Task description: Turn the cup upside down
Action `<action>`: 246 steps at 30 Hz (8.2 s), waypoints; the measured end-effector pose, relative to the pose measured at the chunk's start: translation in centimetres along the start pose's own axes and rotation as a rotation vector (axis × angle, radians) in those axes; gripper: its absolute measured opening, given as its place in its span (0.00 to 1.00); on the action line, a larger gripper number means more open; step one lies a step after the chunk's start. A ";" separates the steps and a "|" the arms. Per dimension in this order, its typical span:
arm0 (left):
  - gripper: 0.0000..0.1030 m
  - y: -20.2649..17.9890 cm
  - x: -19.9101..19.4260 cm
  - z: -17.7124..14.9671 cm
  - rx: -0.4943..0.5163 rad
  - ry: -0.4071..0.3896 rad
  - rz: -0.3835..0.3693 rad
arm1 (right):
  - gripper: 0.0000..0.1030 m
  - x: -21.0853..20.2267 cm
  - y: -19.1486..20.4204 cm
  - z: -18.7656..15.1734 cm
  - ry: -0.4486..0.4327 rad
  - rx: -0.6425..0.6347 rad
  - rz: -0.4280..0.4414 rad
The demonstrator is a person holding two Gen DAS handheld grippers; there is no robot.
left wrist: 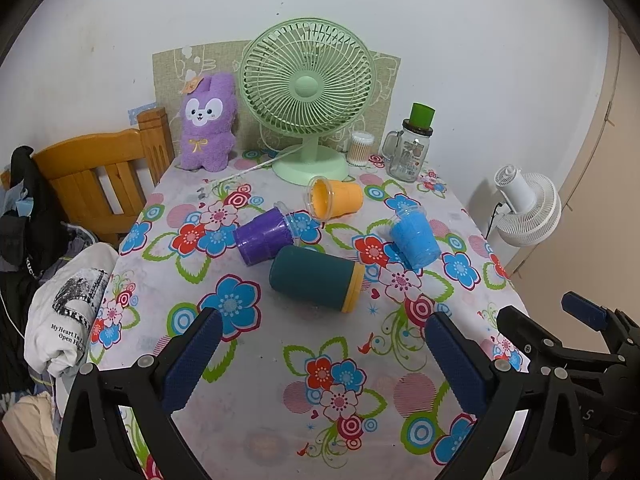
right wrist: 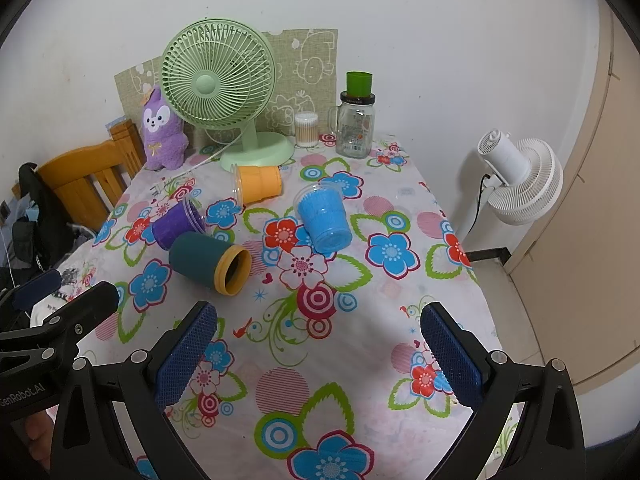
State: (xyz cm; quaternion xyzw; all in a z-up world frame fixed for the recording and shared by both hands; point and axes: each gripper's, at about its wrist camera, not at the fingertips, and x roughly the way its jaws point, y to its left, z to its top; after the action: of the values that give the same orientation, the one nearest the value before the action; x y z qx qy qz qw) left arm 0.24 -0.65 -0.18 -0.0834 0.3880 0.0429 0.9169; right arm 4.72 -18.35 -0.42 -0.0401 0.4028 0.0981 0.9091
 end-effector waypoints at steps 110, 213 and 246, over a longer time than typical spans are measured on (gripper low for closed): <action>0.67 6.8 24.2 9.5 0.528 0.323 -0.163 | 0.99 21.3 7.5 9.0 0.247 0.025 0.184; 0.88 5.2 6.8 -5.8 0.252 0.371 -0.220 | 0.99 3.2 3.5 -7.9 0.081 0.226 0.012; 0.88 6.9 10.8 -10.1 0.746 0.357 -0.331 | 0.84 7.0 11.4 -15.8 -0.100 0.277 -0.150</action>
State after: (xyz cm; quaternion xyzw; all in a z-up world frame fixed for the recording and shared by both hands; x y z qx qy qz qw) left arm -0.37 4.44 -15.71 0.1859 0.5104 -0.2626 0.7975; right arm -4.57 -8.59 -16.12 0.0604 0.3628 -0.0244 0.9296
